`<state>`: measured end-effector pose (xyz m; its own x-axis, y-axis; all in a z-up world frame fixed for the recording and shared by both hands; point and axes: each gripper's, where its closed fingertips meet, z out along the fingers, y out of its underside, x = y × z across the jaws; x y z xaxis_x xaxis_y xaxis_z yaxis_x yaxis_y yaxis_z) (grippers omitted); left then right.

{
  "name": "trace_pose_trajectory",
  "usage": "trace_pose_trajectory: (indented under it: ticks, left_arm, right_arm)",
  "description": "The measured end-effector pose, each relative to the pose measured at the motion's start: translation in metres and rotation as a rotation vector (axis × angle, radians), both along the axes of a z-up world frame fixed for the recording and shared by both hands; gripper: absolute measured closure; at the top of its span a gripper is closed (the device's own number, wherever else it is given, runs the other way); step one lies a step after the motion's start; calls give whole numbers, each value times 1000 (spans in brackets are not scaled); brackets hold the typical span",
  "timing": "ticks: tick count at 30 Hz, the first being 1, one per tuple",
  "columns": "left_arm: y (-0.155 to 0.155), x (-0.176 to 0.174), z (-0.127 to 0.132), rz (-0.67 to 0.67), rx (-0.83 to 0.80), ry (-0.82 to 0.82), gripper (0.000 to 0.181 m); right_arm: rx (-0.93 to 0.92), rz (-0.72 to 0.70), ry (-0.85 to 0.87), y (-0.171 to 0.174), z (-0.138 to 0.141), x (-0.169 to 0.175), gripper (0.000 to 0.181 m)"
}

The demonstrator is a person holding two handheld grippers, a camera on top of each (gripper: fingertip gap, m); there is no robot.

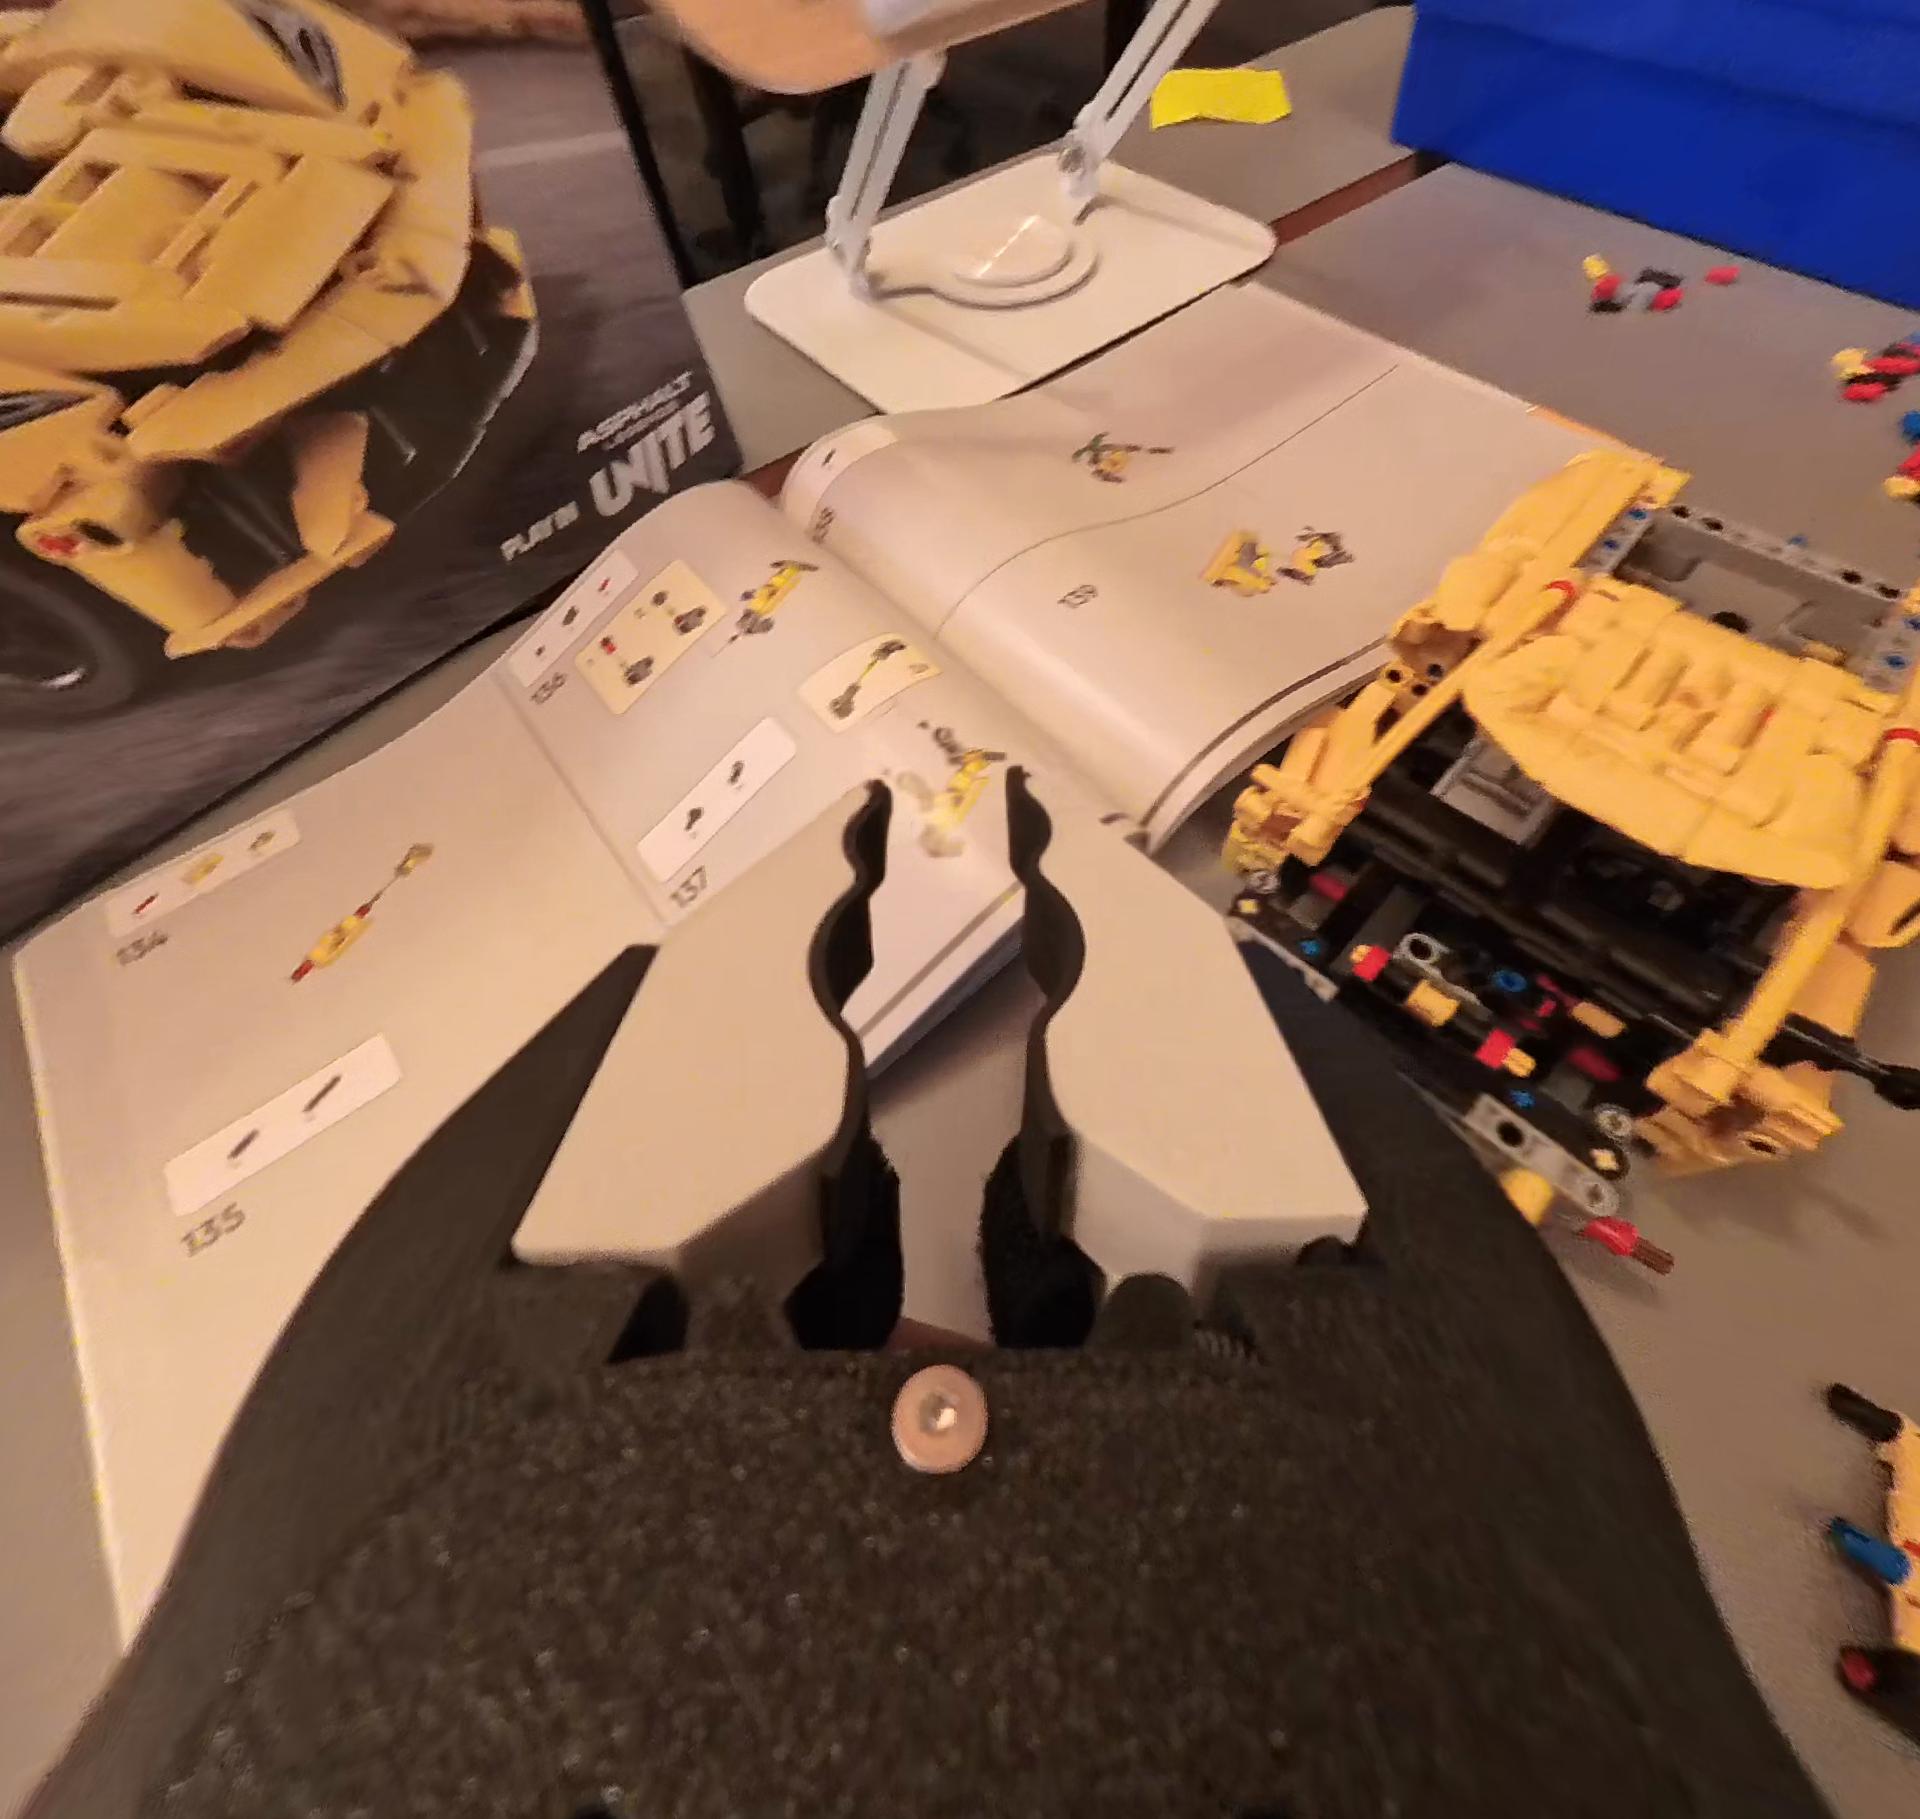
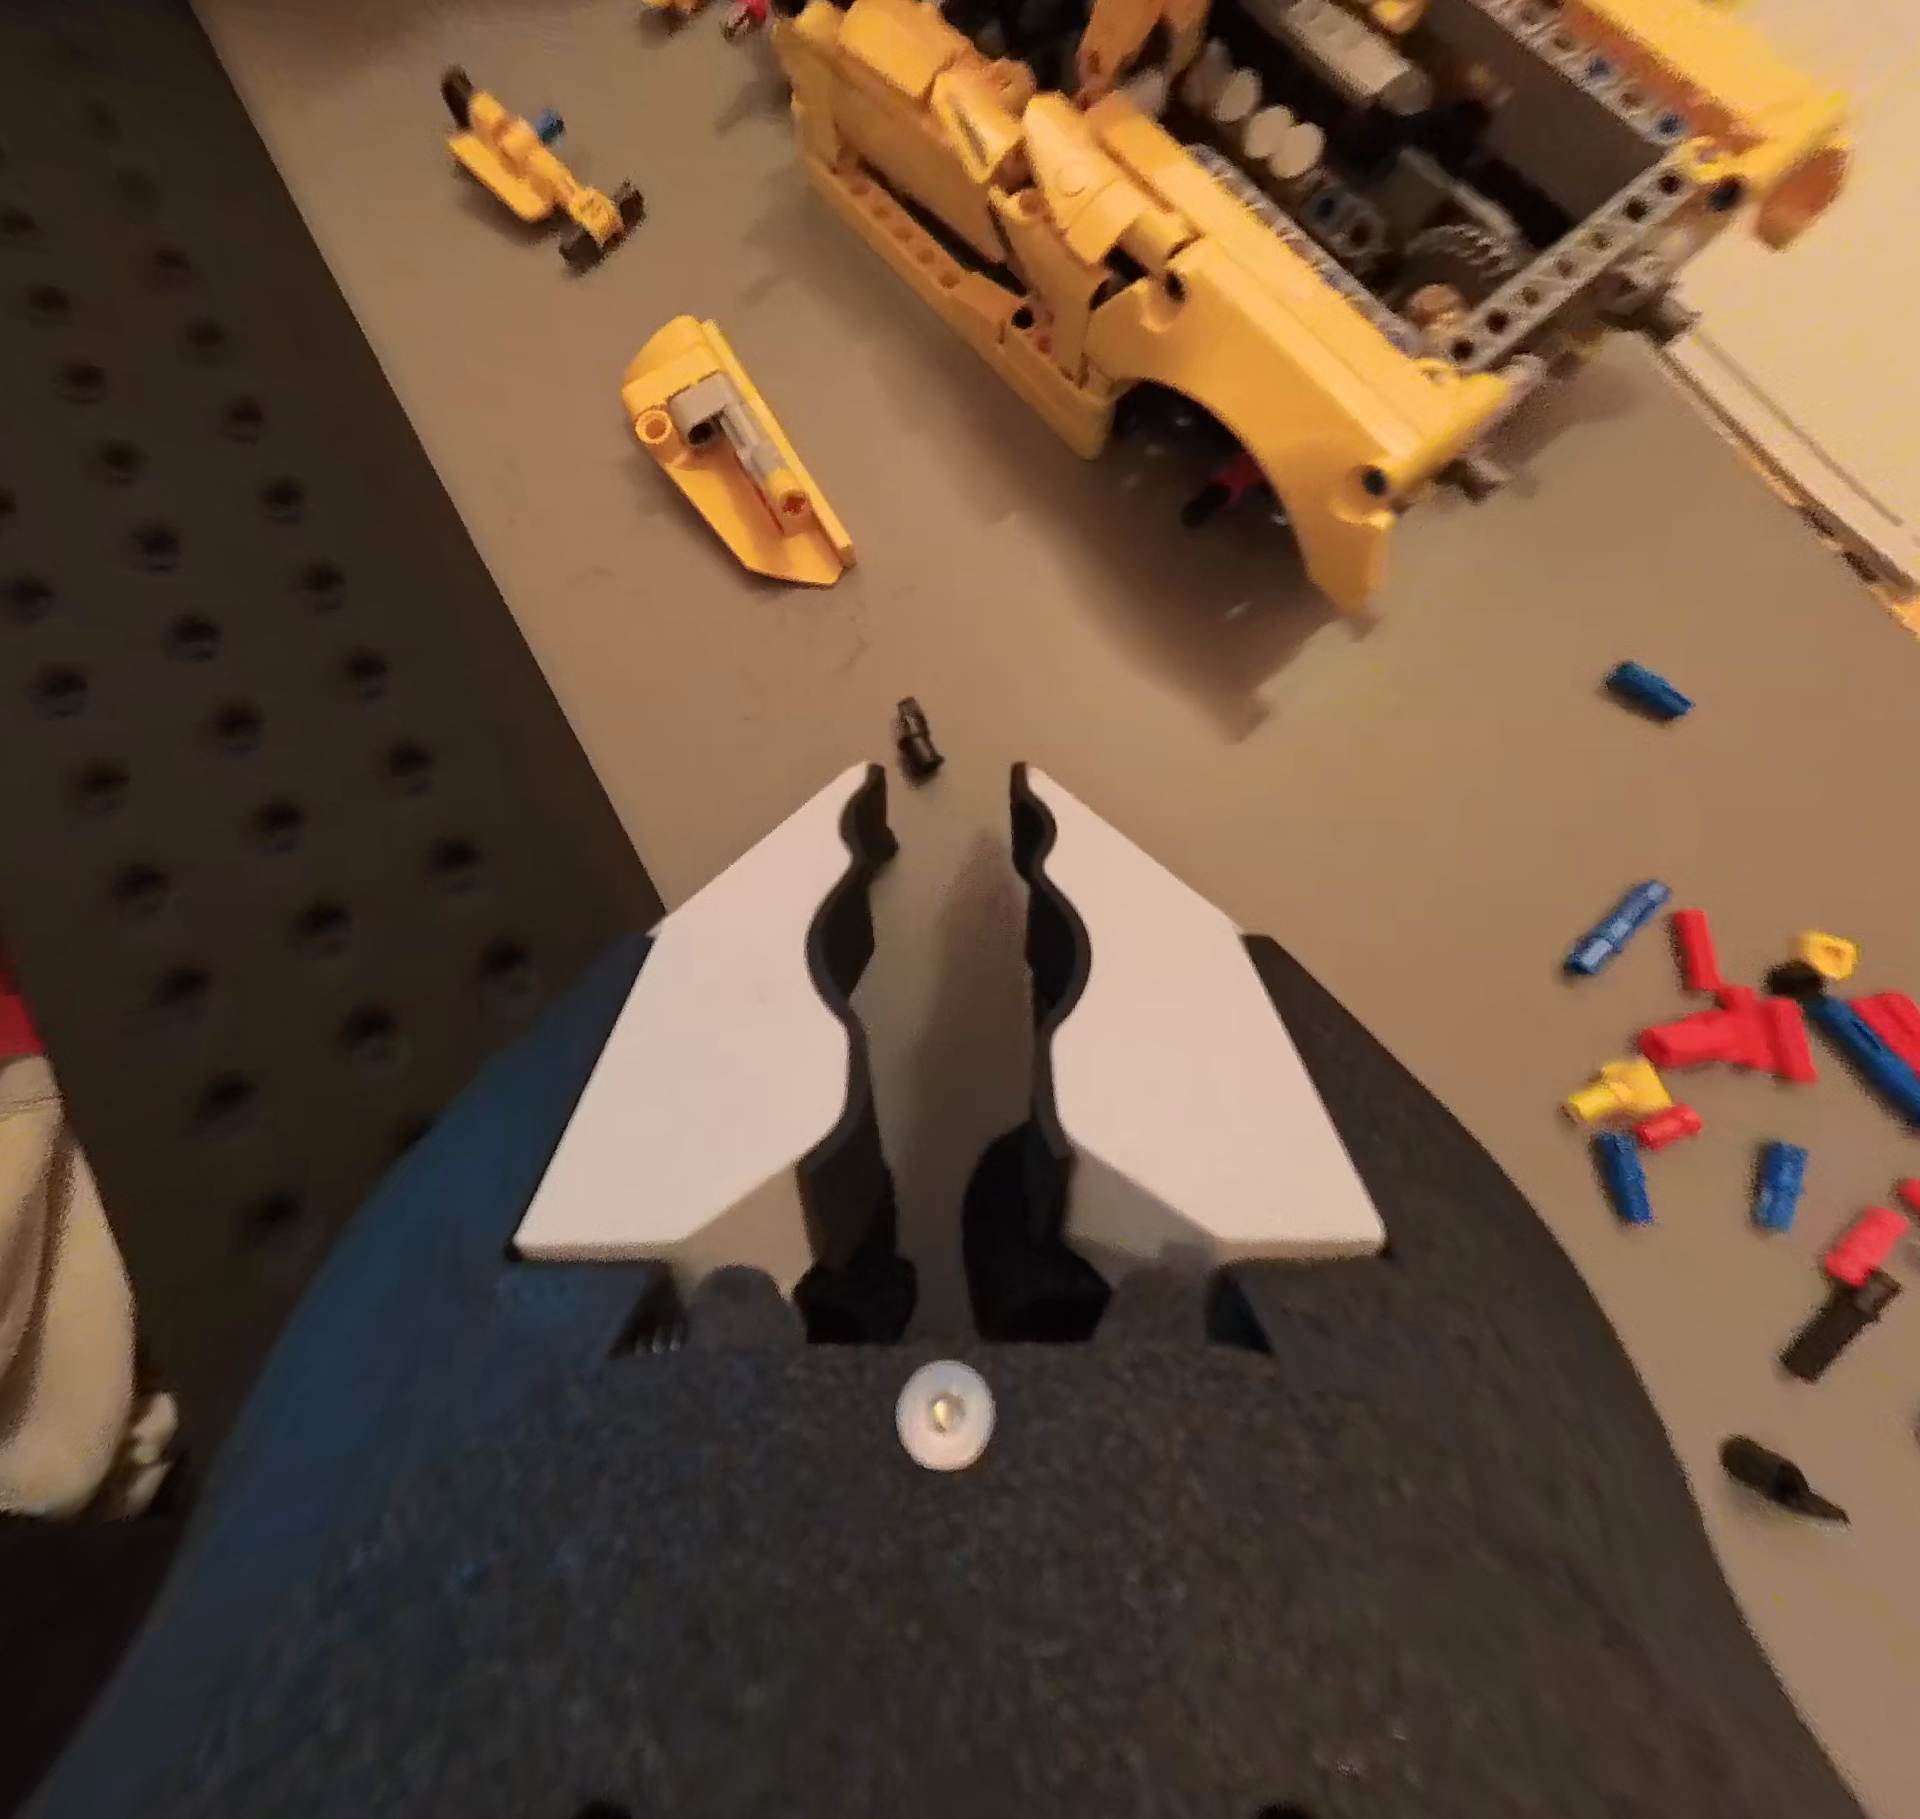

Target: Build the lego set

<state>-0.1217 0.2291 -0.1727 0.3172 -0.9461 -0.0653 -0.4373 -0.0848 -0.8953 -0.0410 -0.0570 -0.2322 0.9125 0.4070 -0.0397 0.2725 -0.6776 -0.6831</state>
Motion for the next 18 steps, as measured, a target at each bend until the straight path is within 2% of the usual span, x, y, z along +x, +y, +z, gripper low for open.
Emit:
trace_pose_trajectory:
  ticks: [4,9,12,16,18]
  left_arm:
    - [17,-11,-4,77,-50,6,159]
    - [31,-22,-8,144,-59,28,159]
    - [31,-21,-5,143,-54,18,159]
    - [30,-21,-3,145,-38,25,159]
    - [33,-24,-5,159,-44,31,159]
  right_arm:
    - [82,-90,36,-9,23,35,150]
    - [179,-274,-55,-24,40,112,139]
    - [157,-384,-99,-34,35,155,136]
    - [112,-477,-111,-36,20,193,134]
    - [99,-520,-170,-35,13,212,135]
